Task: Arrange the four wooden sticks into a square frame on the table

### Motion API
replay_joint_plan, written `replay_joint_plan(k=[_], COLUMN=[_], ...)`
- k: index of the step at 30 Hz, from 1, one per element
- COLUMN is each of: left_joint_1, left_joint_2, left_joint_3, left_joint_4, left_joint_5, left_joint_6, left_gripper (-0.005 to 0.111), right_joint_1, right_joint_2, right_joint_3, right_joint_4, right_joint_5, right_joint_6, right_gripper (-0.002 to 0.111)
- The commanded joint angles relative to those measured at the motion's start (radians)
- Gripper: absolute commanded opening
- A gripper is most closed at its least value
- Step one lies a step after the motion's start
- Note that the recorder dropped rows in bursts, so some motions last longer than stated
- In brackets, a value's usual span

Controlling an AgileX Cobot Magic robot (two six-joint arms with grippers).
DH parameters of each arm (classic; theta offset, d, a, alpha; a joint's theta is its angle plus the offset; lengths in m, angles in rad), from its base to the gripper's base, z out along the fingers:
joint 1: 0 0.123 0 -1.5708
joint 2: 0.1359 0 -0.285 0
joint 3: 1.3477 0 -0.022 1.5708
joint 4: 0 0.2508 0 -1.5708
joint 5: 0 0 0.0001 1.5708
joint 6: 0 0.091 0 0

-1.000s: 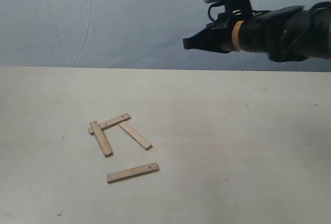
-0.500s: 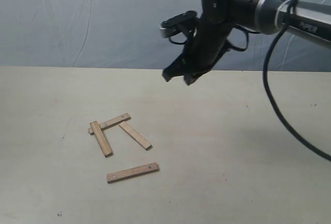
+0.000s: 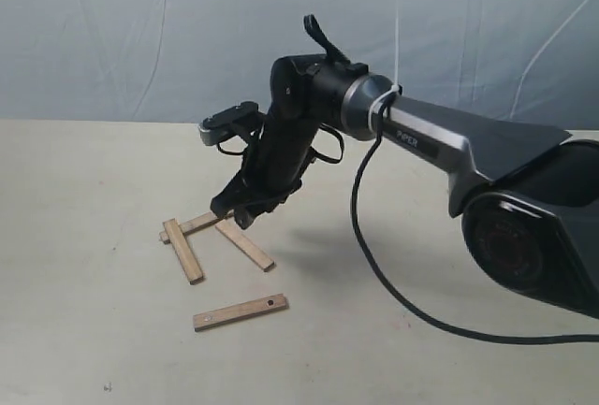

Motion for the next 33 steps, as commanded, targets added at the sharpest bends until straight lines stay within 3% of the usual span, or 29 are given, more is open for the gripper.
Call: replay_joint_plan(k=[1,16,18,21,33], left_joint_1=[0.0,0.0,0.0,0.0,0.0], left_joint_2=[-0.008,-0.008,-0.008,-0.008,-0.008], left_joint_3=[0.001,0.001,0.001,0.001,0.001], left_joint_4=[0.001,0.001,0.001,0.001,0.0], left_joint_5=[0.002,0.002,0.002,0.002,0.002], left_joint_6=[-0.001,-0.001,-0.001,-0.001,-0.001], left_gripper=[0.0,0.0,0.0,0.0,0.0], right_joint_1=[0.018,0.076,0.076,0.076,0.076], right_joint_2=[0.03,0.1,0.102,0.099,0.081], right_joint_3=[-0.011,-0.011,-0.011,-0.011,-0.093], right_joint_4=[-0.001,-0.136,-0.135,-0.135,-0.205], right_joint_5=[0.005,-0.08,-0.069,-0.051,-0.084], right_joint_6=[-0.008,0.083,0.083,0.095,0.396], right_gripper=[0.047,0.045,0.036,0.002,0.0])
